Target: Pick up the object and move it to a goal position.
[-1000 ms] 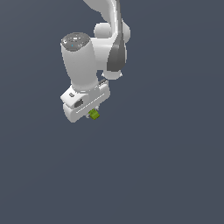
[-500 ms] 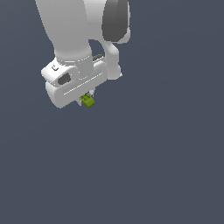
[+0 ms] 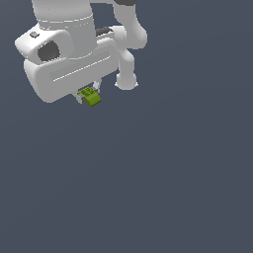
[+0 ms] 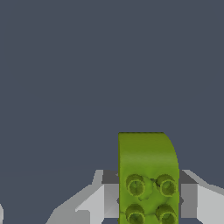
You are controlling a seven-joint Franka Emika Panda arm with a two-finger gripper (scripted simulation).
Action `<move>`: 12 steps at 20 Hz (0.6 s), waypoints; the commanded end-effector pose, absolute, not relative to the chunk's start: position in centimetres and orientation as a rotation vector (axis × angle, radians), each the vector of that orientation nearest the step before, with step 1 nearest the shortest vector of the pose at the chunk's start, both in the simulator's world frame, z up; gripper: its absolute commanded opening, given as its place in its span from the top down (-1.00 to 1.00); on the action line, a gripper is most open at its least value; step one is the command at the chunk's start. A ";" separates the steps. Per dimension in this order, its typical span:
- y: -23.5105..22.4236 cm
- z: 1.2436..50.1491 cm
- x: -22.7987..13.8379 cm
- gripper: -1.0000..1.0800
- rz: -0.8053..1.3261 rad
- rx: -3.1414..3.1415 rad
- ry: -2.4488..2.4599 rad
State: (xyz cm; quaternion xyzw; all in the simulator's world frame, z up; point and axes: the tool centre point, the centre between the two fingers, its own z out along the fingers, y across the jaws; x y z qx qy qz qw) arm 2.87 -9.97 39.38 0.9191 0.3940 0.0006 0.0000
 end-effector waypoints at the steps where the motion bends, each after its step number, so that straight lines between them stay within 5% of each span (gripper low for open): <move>1: -10.1 40.6 3.2 1.00 0.000 2.888 1.238; 12: -10.3 43.1 3.9 1.00 0.000 2.888 1.237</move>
